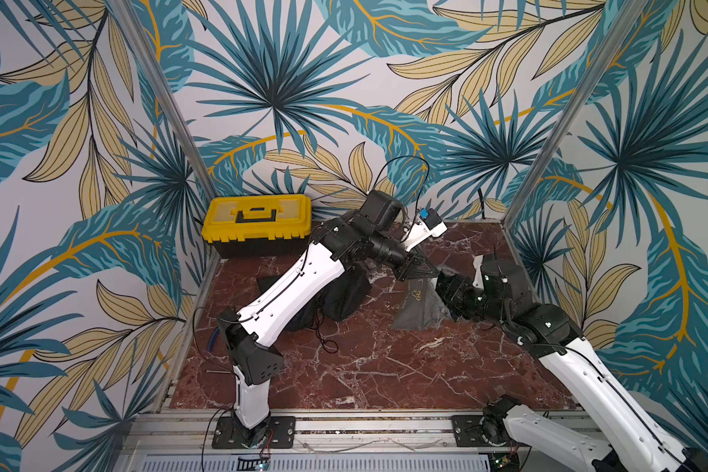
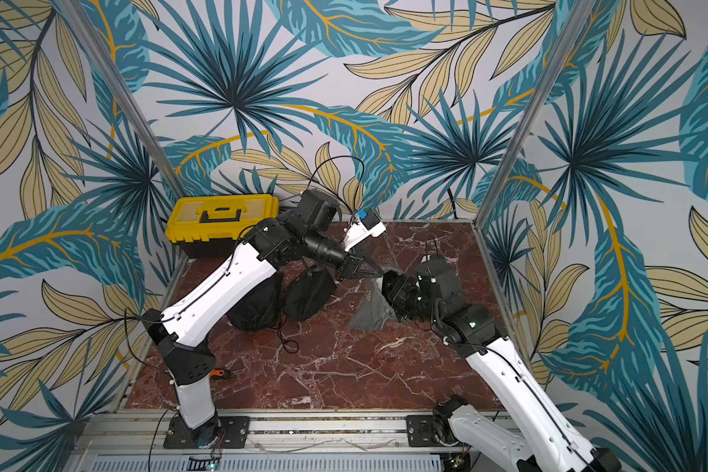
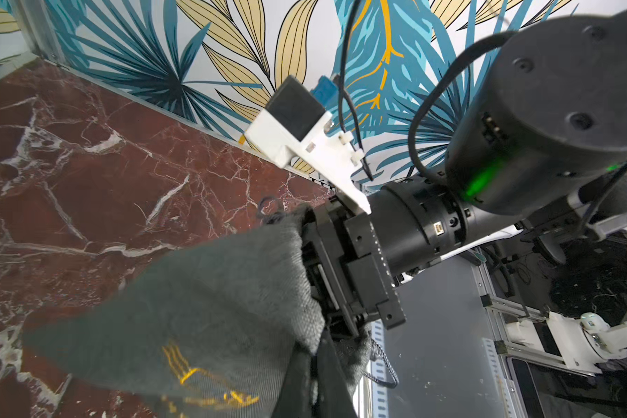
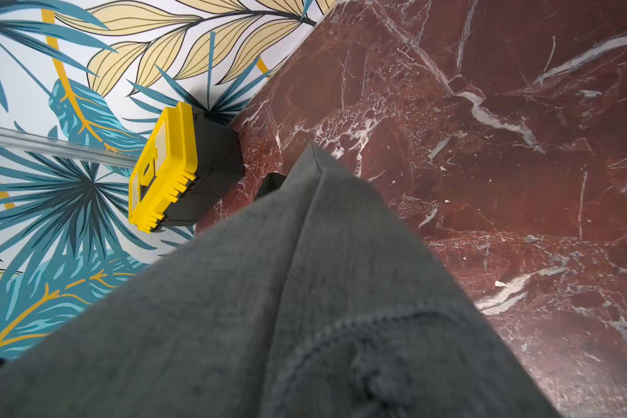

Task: Pack away hair dryers
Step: Place the hair dryer in the drawstring bag, then adjust the drawstring bag.

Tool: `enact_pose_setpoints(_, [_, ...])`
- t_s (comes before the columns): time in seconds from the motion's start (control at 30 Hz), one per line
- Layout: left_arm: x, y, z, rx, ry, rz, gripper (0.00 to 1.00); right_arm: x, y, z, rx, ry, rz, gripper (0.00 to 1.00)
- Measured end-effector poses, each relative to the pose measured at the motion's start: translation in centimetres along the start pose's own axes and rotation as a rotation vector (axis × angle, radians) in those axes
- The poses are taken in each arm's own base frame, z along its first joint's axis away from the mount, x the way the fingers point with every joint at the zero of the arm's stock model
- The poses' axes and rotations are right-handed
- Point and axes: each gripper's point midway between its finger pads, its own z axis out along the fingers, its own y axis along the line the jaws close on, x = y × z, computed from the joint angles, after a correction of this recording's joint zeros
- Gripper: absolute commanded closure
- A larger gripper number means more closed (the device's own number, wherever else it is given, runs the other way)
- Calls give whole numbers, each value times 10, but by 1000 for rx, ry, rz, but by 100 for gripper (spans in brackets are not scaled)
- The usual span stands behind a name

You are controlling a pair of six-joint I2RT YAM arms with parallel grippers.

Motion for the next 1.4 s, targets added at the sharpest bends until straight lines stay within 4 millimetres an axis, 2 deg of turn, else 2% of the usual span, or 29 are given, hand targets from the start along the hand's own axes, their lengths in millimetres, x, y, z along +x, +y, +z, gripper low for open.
enact_pose_setpoints(0.1, [6,-4,6,12,20,-6,100,2,4,2,-18,15,0,42])
enact_pose_setpoints(0.17, [14,-7,12,22,41,-11,100,3,6,3,-23,25,2,33])
enact_pose_setpoints(0.43, [45,4,20,3,98,-42,100,5,0,3,11,46,-22,33])
enact_pose_setpoints(0.67, [55,27,15,3,94,-105,100,-4,15,-19,-50,5,-56,35])
enact_pose_setpoints(0.77, [58,40,10,-10,84,-138,100,-8,14,-30,-51,-26,-72,37])
enact_pose_setpoints(0.87, [59,48,6,-22,79,-162,100,-9,6,-40,-29,-48,-83,39])
enact_pose_setpoints(0.97, [58,47,5,-19,75,-167,100,-6,-5,-41,9,-48,-87,41])
enact_pose_setpoints(1.2, [57,49,3,-20,68,-174,100,34,-54,-15,93,58,-65,48])
enact_pose_setpoints(1.4, [54,49,1,-12,58,-187,100,39,-68,-27,93,36,-52,48])
